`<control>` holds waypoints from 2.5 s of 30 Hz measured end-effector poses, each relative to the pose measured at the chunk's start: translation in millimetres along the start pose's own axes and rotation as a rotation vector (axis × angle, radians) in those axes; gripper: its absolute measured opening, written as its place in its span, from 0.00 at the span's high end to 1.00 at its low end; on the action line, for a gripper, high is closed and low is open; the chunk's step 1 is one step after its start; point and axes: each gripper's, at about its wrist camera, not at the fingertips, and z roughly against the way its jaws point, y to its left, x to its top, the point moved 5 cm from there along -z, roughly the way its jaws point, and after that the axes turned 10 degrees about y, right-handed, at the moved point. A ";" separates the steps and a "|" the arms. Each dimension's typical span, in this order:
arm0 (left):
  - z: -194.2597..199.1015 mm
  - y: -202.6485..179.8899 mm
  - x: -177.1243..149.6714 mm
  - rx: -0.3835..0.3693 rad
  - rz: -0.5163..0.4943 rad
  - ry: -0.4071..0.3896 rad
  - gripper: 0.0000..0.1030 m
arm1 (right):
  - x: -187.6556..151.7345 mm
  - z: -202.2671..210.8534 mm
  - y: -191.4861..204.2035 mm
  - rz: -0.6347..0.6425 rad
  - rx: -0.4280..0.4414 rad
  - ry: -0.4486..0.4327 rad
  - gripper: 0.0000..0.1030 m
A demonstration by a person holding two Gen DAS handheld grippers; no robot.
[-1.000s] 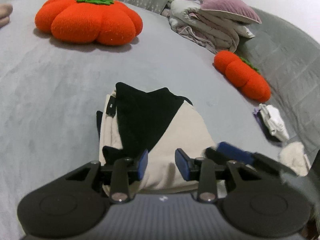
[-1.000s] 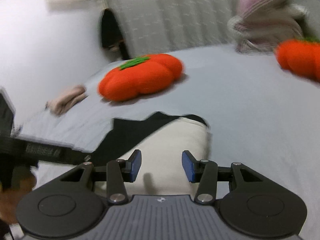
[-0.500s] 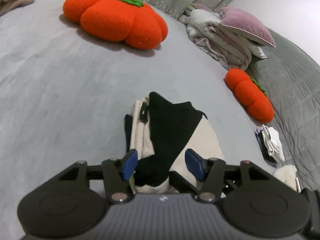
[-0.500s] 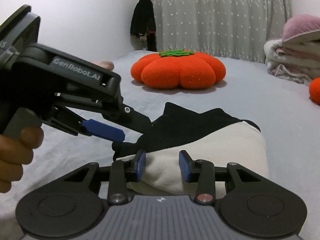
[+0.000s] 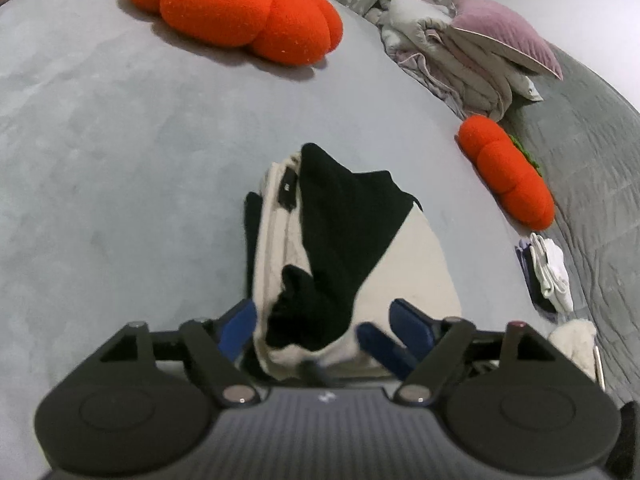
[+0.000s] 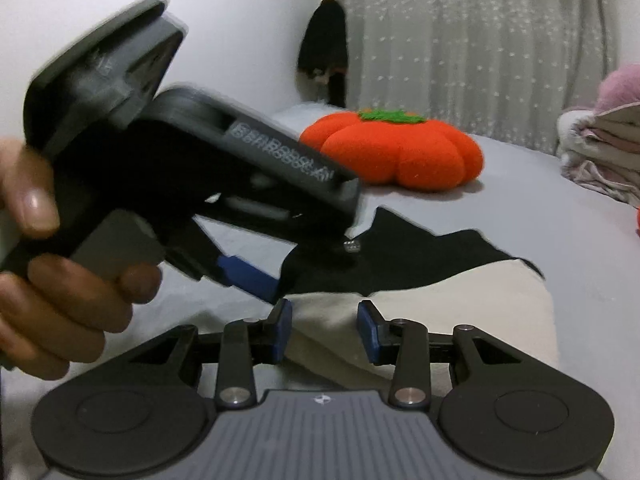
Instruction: Fold clothes
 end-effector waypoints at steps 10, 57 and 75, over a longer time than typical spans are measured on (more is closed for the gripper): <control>-12.7 -0.8 0.2 0.008 0.011 0.021 0.18 | -8.5 -18.7 1.8 0.079 0.012 0.043 0.61; -7.7 15.0 21.2 -0.069 0.247 0.058 0.52 | -3.8 -60.9 3.0 0.463 -0.342 -0.031 0.60; -17.2 11.3 21.8 -0.102 0.241 0.025 0.17 | 2.1 -38.3 -4.8 0.350 -0.302 -0.089 0.64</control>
